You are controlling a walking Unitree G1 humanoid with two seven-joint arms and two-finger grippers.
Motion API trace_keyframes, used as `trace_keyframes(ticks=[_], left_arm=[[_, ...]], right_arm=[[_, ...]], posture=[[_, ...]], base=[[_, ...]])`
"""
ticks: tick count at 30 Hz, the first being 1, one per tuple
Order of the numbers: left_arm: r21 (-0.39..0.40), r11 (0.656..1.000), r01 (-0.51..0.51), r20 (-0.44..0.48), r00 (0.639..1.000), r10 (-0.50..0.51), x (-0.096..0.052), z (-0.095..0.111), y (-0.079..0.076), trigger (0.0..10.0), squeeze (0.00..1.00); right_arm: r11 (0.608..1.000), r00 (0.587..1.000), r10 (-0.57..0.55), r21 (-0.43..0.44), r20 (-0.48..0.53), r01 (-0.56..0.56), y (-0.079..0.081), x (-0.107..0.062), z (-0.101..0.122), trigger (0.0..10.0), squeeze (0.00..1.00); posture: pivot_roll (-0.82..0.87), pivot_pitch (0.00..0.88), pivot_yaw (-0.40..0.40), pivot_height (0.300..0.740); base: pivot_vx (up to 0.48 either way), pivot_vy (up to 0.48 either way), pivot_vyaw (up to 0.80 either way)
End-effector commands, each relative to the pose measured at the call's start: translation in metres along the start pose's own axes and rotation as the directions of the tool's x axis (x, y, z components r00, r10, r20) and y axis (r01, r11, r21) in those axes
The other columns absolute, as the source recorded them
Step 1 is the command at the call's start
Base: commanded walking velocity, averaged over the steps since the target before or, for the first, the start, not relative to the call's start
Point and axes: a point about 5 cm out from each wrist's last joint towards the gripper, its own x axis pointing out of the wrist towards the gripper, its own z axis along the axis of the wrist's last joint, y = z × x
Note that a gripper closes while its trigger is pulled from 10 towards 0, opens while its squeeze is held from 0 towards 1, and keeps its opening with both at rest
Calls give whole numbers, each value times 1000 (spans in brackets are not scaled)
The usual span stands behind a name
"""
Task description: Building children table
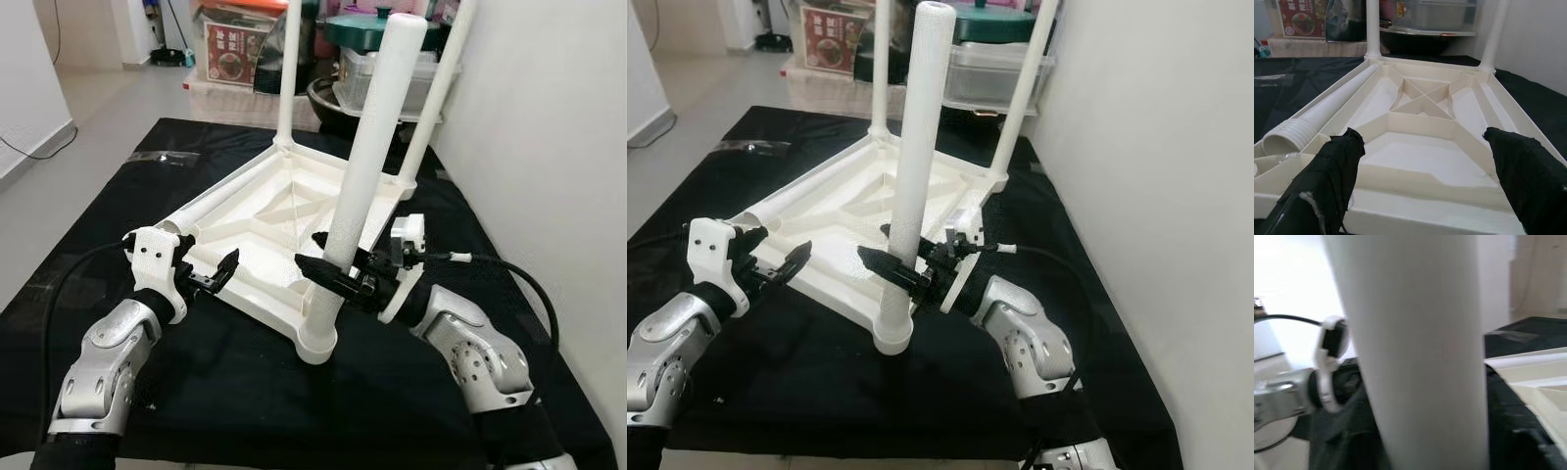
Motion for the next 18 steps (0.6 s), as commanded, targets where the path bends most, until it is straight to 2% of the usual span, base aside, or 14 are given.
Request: trace_keyframes(ticks=[1,3,4,5,6,7,8,10,11,12,13,14,17,18], left_arm=[[13,1000,9,-3,1000,-9,0,0,-3,10000,0],[13,1000,9,-3,1000,-9,0,0,-3,10000,0],[13,1000,9,-3,1000,-9,0,0,-2,10000,0],[13,1000,10,-4,1000,-10,0,0,-2,10000,0],[13,1000,10,-4,1000,-10,0,0,-2,10000,0],[12,1000,11,-4,1000,-11,1,0,-3,10000,0],[12,1000,11,-4,1000,-11,1,0,-3,10000,0],[11,1000,16,-5,1000,-15,2,0,-4,10000,0],[11,1000,16,-5,1000,-15,2,0,-4,10000,0],[11,1000,16,-5,1000,-16,2,0,-4,10000,0],[11,1000,16,-5,1000,-16,2,0,-4,10000,0],[10,1000,15,-7,1000,-14,2,0,-3,10000,0],[9,1000,13,-9,1000,-13,1,-1,-2,10000,0],[8,1000,16,-13,1000,-16,1,-2,-4,10000,0]], right_arm=[[983,981,-181,-27,-71,179,-16,0,-14,0,0],[959,954,-281,-57,-102,277,-25,-1,-19,0,0],[886,880,-463,-79,-107,457,-41,-7,-23,0,0],[748,735,-664,-107,-140,655,-61,-20,-29,0,0],[748,735,-664,-107,-140,655,-61,-20,-29,0,0],[638,619,-769,-128,-159,759,-72,-30,-33,0,0],[638,619,-769,-128,-159,759,-72,-30,-33,0,0],[175,143,-975,-194,-170,965,-100,-93,-44,0,0],[175,143,-975,-194,-170,965,-100,-93,-44,0,0],[-54,-90,-983,-220,-158,974,-104,-129,-48,0,0],[-54,-90,-983,-220,-158,974,-104,-129,-48,0,0],[-207,-246,-959,-245,-143,947,-104,-154,-49,0,0],[-282,-322,-939,-265,-123,922,-102,-166,-49,0,0],[-234,-273,-952,-248,-140,940,-101,-156,-49,10000,0]], posture=[[93,0,-132,740],[93,0,-132,740],[86,0,-126,740],[86,0,-126,740],[86,0,-126,740],[86,0,-126,740],[86,0,-126,740],[82,0,-122,740],[82,0,-122,740],[74,0,-117,740],[74,0,-117,740],[71,0,-113,740],[69,0,-112,740],[62,0,-108,740]], base=[[0,0,0],[0,0,0],[0,0,0],[0,0,0],[0,0,0],[0,0,0],[0,0,0],[0,0,0],[0,0,0],[0,0,0],[0,0,0],[0,0,0],[0,0,0],[0,0,0]])
